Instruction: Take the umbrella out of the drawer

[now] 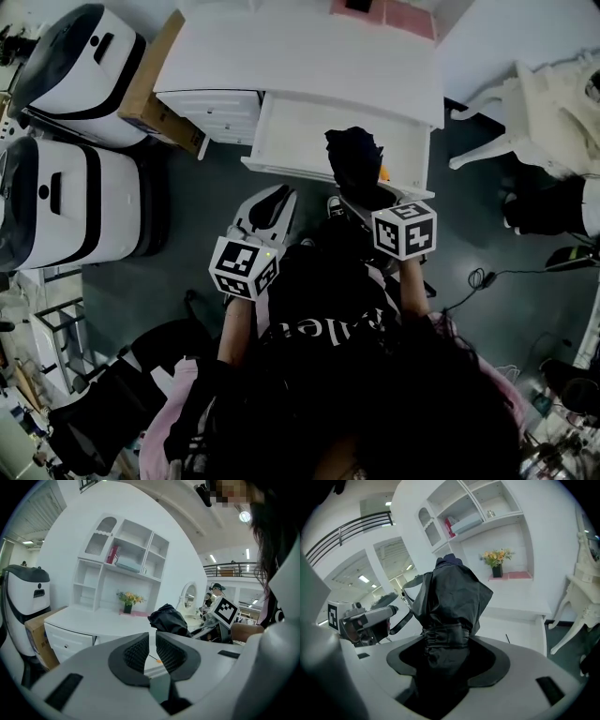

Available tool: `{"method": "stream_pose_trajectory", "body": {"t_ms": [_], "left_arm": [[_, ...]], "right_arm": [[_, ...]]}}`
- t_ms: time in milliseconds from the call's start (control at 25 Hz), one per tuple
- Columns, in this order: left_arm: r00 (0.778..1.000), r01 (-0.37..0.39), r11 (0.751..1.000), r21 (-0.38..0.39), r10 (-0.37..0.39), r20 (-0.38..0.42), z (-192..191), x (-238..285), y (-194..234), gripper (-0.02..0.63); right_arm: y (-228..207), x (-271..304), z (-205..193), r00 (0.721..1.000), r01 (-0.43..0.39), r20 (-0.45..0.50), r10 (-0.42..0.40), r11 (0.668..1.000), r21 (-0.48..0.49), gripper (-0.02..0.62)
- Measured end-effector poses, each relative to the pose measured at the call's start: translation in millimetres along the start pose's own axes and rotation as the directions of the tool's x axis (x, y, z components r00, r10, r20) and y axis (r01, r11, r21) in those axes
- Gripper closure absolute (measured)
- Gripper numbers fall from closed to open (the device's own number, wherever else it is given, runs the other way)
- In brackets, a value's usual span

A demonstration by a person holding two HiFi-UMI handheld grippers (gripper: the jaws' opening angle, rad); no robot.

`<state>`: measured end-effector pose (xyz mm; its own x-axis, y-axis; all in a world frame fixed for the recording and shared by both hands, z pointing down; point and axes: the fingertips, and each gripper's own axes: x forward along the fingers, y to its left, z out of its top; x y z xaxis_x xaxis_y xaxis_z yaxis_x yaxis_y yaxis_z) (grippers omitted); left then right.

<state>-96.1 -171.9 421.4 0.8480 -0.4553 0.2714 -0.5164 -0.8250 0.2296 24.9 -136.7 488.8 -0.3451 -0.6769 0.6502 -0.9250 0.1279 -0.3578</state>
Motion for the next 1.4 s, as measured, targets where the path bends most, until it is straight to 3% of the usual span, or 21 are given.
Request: {"method": "stream_pose_trajectory", "body": {"t_ms": [320, 760, 1400], "left_arm": [[0.999, 0.045, 0.999, -0.010, -0.045, 0.002, -6.6, -9.2, -22.6, 0.558], [0.999, 0.032, 0.999, -0.019, -0.031, 0.024, -5.6, -2.4, -67.4, 0.558], [0.999, -0.040, 0.999, -0.028, 0.040, 0.010, -39.4, -9.4, -211.9, 0.558]], "right_arm": [[11.2, -24.8, -13.5, 1.000, 0.018, 0.014, -0.019, 0.999, 0.041, 0.310], [-6.1, -63.7, -33.1, 1.000, 0.009, 0.018, -0.010, 0.999, 0.046, 0.310], [-41.2, -172.7, -122.5, 0.999, -0.043, 0.015, 0.042, 0.998, 0.043, 0.310]]}}
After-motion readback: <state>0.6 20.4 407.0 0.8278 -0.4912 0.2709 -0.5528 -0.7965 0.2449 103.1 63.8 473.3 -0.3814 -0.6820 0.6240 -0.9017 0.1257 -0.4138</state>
